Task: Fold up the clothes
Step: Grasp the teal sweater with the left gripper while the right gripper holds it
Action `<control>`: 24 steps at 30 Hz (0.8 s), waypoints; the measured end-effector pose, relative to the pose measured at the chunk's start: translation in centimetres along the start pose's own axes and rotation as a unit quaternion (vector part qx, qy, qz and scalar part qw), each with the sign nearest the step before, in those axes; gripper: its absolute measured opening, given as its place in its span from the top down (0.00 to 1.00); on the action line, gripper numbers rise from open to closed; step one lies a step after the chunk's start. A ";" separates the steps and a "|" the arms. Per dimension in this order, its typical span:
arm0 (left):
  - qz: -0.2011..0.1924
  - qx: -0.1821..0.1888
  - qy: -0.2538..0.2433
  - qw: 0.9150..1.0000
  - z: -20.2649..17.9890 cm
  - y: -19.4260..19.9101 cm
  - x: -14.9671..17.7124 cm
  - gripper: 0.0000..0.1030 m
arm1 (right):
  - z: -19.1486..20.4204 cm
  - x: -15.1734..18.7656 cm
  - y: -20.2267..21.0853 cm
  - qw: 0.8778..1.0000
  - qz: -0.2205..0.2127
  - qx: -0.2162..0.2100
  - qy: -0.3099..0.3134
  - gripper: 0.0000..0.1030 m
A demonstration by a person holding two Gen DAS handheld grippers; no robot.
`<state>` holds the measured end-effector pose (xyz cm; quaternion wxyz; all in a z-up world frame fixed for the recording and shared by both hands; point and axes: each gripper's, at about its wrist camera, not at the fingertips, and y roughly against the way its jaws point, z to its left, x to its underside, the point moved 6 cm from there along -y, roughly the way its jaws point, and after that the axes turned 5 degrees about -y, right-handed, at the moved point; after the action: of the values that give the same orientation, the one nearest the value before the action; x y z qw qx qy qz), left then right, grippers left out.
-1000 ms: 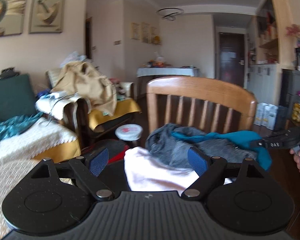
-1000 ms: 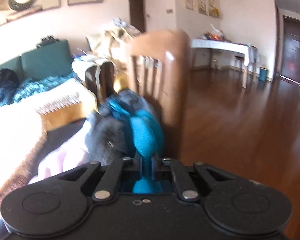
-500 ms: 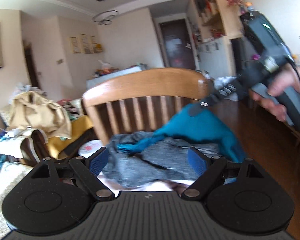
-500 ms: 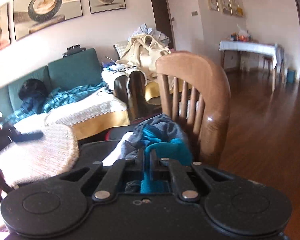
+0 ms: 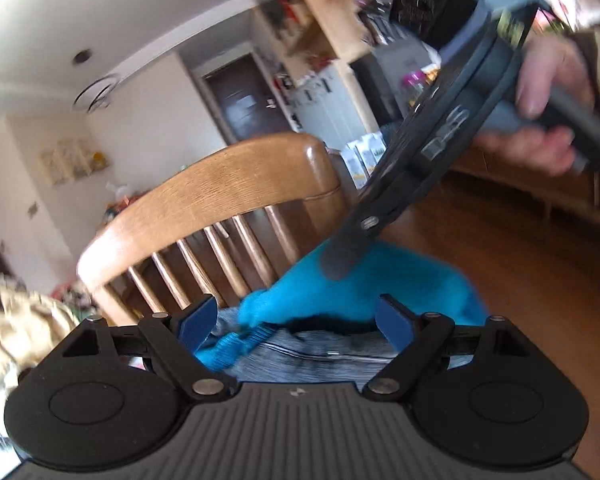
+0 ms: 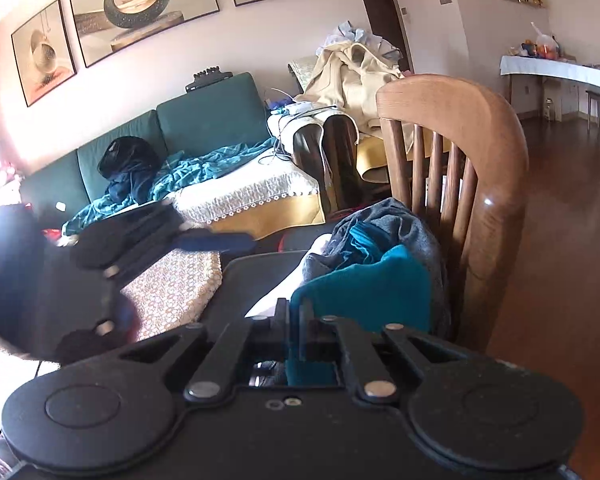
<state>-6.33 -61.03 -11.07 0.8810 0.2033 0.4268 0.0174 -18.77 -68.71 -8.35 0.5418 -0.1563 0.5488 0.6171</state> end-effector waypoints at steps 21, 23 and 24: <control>-0.014 0.078 -0.172 0.982 -3.5 -5.7 2.5 0.98 | 0.2 -0.1 0.1 1.000 0.001 0.004 0.004 0.00; -0.009 0.069 -0.153 0.986 -4.0 -5.7 2.9 0.98 | 0.4 0.2 0.9 0.999 -0.010 0.034 0.025 0.00; -0.006 0.066 -0.140 0.988 -4.0 -5.7 3.0 0.98 | 0.5 0.5 1.4 0.998 -0.018 0.052 0.040 0.00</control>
<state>-8.31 -64.24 -17.63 0.9170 0.2585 0.3004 -0.0449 -19.90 -67.82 -7.88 0.5375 -0.1623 0.5986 0.5713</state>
